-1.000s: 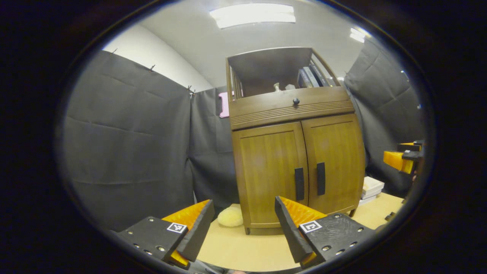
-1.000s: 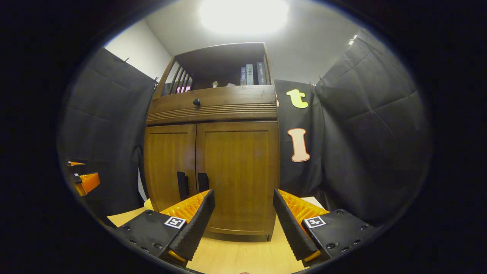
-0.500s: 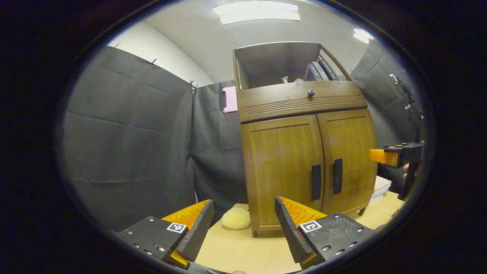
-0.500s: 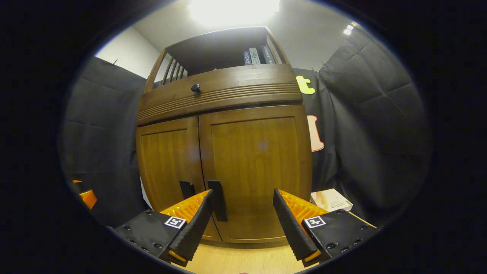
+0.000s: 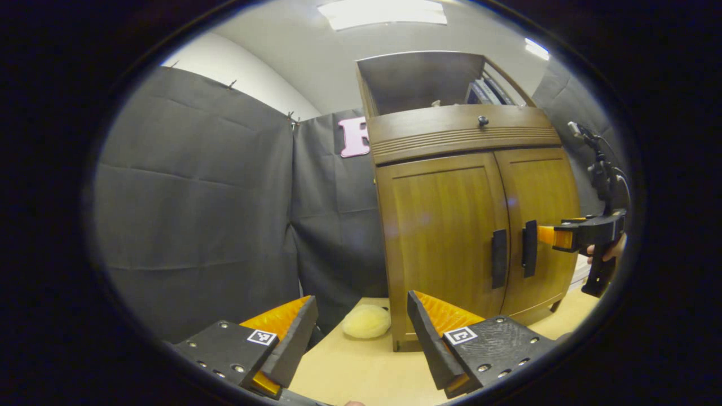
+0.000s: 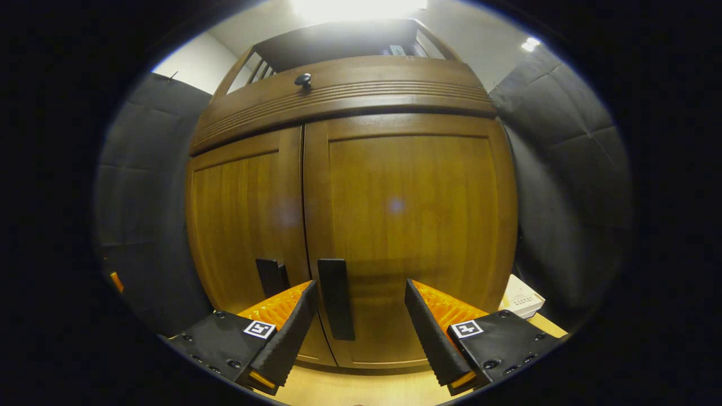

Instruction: Open the right door of the double-door shoe cabinet with the right hand, and open the left door with the left hand.

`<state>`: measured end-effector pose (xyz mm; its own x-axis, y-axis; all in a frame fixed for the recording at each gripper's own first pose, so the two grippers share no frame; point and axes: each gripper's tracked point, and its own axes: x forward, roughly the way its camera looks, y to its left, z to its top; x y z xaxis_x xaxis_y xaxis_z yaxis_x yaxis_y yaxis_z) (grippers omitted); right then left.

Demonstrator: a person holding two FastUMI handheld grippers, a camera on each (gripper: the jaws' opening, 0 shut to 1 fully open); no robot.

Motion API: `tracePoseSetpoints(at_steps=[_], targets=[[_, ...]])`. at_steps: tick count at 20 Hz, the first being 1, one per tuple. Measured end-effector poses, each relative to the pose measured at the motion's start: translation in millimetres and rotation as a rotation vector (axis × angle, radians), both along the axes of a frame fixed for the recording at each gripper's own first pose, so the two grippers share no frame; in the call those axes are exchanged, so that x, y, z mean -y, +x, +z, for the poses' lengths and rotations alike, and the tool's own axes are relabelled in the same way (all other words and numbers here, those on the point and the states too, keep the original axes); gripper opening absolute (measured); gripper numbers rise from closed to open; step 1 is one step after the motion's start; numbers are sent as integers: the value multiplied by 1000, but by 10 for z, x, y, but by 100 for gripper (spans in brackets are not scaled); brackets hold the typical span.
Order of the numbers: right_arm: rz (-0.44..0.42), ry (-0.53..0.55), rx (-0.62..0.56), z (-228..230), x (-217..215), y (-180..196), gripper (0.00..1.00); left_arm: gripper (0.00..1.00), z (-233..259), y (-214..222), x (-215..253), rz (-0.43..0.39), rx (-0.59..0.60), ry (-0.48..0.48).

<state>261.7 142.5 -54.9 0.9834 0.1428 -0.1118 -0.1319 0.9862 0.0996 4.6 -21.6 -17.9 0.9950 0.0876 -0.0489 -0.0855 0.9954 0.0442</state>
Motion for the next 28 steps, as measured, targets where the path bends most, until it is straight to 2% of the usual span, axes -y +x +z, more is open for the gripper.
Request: tracePoseSetpoints(at_steps=[2, 6, 8, 9, 10, 11, 12, 13, 15, 16, 17, 18, 20, 21, 22, 24, 26, 27, 28], targets=[[1, -4, -16, -108, -88, 99, 97, 91, 4, -13, -7, 13, -7, 4], [-20, -10, -47, -285, -176, 262, 96, 91, 56, -38, -43, 31, -9, 16], [-25, -14, -64, -388, -209, 337, 84, 91, 30, -41, -35, 35, -12, 15], [-22, -13, -73, -422, -245, 343, 75, 91, 20, -42, -35, 38, -15, 13], [-19, -19, -85, -452, -279, 361, 72, 91, 19, -47, -41, 43, -18, 12], [-15, -25, -88, -460, -303, 366, 65, 91, 18, -57, -45, 48, -22, 9], [-23, -36, -92, -472, -320, 394, 63, 91, 27, -65, -53, 55, -21, 7], [-25, -41, -93, -477, -362, 431, 42, 92, 12, -65, -54, 62, -19, 5], [-52, -60, -91, -550, -327, 507, 46, 92, 11, -75, -60, 72, -20, 2], [-50, -58, -93, -499, -285, 434, 28, 92, 11, -76, -58, 75, -21, 0], [-48, -50, -92, -512, -274, 440, 27, 91, 6, -84, -62, 79, -21, -3], [-41, -47, -95, -485, -267, 443, 15, 92, 16, -89, -61, 79, -20, -6], [-30, -51, -120, -517, -280, 426, 15, 91, 34, -103, -64, 75, -20, -13], [-27, -48, -130, -514, -281, 401, 19, 92, 34, -103, -64, 71, -18, -16], [-23, -46, -139, -521, -283, 399, 15, 92, 51, -105, -63, 65, -12, -19], [-11, -41, -138, -489, -282, 370, 19, 92, 66, -96, -62, 49, 4, -30], [9, -37, -137, -407, -296, 336, 15, 92, 59, -87, -56, 31, 14, -35], [19, -35, -138, -358, -296, 314, 19, 92, 60, -83, -50, 23, 17, -37], [29, -34, -136, -309, -276, 296, 14, 92, 68, -82, -43, 14, 20, -39]])
